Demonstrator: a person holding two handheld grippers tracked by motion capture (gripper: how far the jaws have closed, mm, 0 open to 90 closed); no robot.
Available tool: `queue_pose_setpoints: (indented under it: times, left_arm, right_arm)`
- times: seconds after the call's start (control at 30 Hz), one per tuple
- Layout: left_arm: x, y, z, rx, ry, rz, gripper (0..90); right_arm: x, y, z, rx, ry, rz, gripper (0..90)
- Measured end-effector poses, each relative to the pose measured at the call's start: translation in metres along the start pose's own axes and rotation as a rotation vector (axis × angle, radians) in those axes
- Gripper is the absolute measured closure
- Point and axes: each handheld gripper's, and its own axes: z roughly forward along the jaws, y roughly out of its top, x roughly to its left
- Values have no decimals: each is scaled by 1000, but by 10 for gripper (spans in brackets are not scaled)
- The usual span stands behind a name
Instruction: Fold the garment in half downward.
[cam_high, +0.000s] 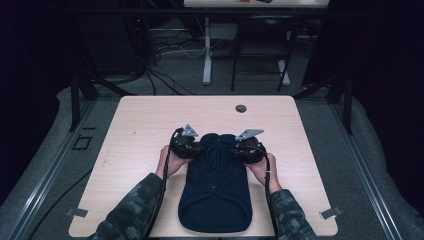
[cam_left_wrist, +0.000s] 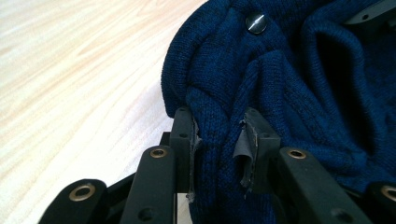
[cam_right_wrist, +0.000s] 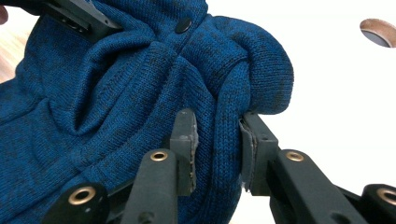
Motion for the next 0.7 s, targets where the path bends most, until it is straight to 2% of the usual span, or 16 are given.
queue_pose_setpoints:
  times: [0.17, 0.2, 0.43, 0.7]
  left_arm:
    - [-4, 2, -4, -26, 8, 22, 708]
    - [-4, 2, -5, -29, 7, 26, 708]
    - [-11, 5, -13, -65, 20, 70, 712]
    - [-15, 6, -19, -77, 19, 92, 720]
  right_arm:
    - [-4, -2, -3, -3, 13, 22, 686]
    - [-4, -3, -2, -17, 15, 32, 683]
    - [-6, -4, -5, -14, 23, 45, 670]
    - [-9, -5, -8, -23, 36, 53, 660]
